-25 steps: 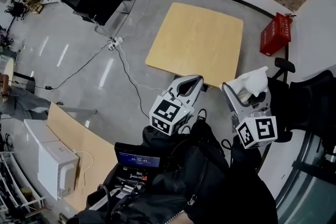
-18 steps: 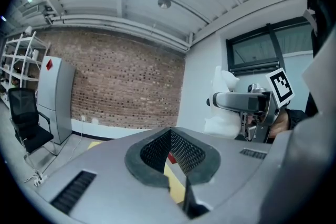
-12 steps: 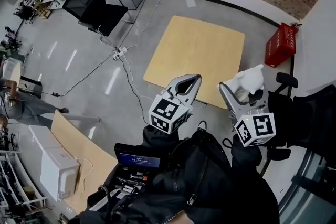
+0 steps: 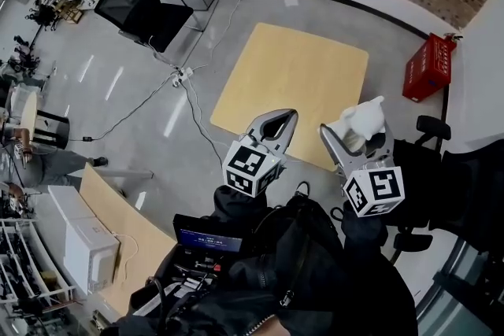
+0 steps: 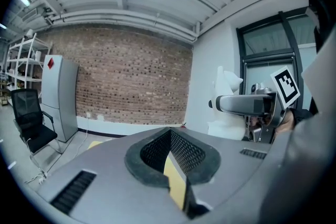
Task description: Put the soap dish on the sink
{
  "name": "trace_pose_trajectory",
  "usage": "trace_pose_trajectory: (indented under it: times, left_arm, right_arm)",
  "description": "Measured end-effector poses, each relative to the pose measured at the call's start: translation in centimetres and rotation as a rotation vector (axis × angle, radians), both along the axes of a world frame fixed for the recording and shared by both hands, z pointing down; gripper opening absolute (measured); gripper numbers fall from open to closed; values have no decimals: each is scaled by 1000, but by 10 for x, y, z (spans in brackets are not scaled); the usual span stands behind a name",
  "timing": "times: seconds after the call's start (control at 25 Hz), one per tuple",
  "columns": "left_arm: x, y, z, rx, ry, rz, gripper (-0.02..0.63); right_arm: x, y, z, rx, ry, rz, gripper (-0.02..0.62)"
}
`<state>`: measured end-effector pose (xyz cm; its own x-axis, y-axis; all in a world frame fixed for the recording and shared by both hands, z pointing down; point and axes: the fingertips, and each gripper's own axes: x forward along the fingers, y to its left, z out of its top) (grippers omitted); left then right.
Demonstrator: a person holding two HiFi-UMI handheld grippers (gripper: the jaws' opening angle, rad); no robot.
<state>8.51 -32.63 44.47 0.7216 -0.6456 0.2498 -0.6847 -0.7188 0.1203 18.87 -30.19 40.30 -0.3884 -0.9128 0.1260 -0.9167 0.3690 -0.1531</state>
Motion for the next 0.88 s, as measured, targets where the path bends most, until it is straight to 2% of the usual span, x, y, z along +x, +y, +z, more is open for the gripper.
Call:
trace_pose_trajectory:
  times: [0.4, 0.72, 0.88]
  left_arm:
    - [-25, -13, 57, -110, -46, -97, 2]
    - [-49, -14, 122, -234, -94, -110, 2]
    - [-57, -21, 160, -296, -129, -111, 2]
  right_arm:
    - [-12, -23, 70, -137, 84, -67, 494]
    - [-30, -28, 163, -346, 210, -102, 494]
    - [-36, -33, 223, -465, 283, -160, 494]
